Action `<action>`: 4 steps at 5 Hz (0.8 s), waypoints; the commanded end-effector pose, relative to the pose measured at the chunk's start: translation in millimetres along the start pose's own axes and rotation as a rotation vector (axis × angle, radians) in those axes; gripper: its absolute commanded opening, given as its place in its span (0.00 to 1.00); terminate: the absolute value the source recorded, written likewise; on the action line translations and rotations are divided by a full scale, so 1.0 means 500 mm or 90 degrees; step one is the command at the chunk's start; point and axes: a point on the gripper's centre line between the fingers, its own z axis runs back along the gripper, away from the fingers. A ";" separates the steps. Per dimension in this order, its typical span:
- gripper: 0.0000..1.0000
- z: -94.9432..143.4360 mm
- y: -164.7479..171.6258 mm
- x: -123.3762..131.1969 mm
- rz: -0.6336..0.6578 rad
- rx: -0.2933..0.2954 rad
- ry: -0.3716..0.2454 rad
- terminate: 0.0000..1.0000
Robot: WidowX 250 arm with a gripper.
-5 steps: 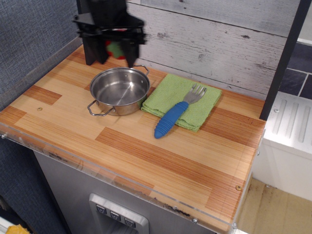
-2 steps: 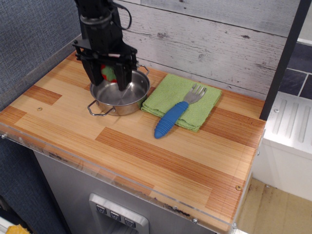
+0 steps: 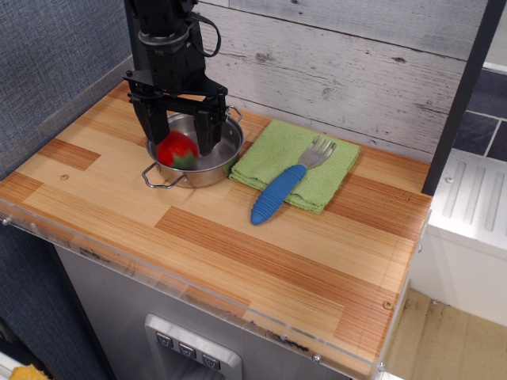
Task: Put the strawberry in the pan
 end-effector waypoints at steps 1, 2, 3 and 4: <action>1.00 0.154 -0.028 -0.018 -0.025 0.018 -0.093 0.00; 1.00 0.149 -0.041 -0.025 -0.034 0.007 -0.084 0.00; 1.00 0.144 -0.037 -0.027 -0.065 0.009 -0.085 0.00; 1.00 0.144 -0.037 -0.027 -0.065 0.009 -0.085 1.00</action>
